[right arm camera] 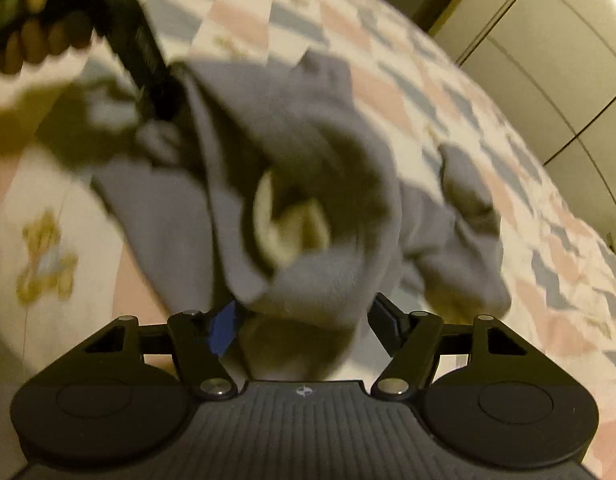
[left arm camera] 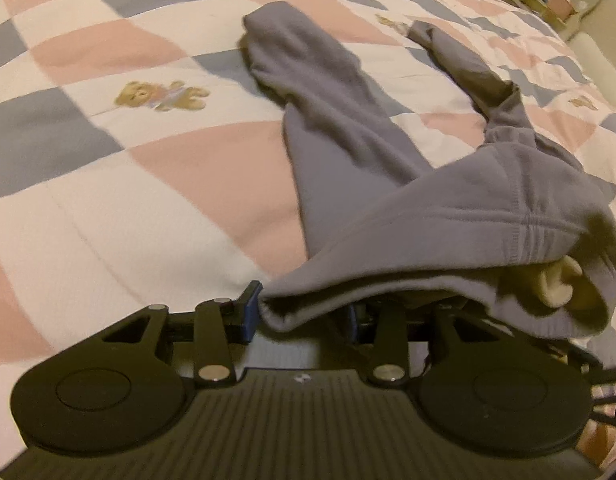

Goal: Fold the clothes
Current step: 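Grasp the sweatpants waistband with the right gripper while the left gripper grasps the waistband too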

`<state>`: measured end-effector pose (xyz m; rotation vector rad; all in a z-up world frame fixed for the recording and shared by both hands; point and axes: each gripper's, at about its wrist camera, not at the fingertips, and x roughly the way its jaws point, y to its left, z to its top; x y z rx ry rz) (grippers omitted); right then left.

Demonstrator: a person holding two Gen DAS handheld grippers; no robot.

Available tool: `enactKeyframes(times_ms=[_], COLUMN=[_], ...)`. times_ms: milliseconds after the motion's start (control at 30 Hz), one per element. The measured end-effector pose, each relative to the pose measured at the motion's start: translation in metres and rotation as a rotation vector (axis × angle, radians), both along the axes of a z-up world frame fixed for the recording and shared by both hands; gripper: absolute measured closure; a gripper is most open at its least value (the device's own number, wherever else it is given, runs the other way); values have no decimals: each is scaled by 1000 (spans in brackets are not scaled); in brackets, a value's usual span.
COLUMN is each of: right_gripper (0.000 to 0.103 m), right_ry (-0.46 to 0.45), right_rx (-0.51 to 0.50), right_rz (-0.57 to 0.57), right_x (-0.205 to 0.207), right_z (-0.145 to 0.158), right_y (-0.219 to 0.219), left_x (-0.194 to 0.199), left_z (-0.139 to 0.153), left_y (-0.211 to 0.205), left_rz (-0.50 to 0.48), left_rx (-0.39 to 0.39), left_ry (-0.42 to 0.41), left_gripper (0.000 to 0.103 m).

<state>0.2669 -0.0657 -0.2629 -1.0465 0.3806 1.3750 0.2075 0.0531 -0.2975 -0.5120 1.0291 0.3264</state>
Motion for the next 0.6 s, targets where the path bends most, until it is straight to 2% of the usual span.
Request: enactKeyframes(times_ms=[100,133,200,233,267,400,500,600], right_gripper=[37,47,58,71,74,75,74,60], right_ry=[44,81,155,190,225,404,531,623], right_rx=[42,46,55,58,60,125,166,157], right_rz=[-15,-26,-50,-70,-90,-241,-372,-461], right_x=[5,8,15,19,23,54,81,101], right_z=[8,11,17,21,25,47,53,44], right_y=[9,11,15,17,18,19,21,27], left_x=[1,1,2,2,2,-8,-9,3], left_z=[0,0,2,2,3,18,21,8], left_y=[2,2,2,1,1,7,16,15], left_rz=[-19,-24,-38,-44,-47,-6,45,20], left_rx=[-28,-41,-45,-38,-28,-64,-109,-134], left_ry=[-25,-38,-54,-58,-61,-121,-143,-107], left_gripper=[59,64,78,85,86,90,83,82])
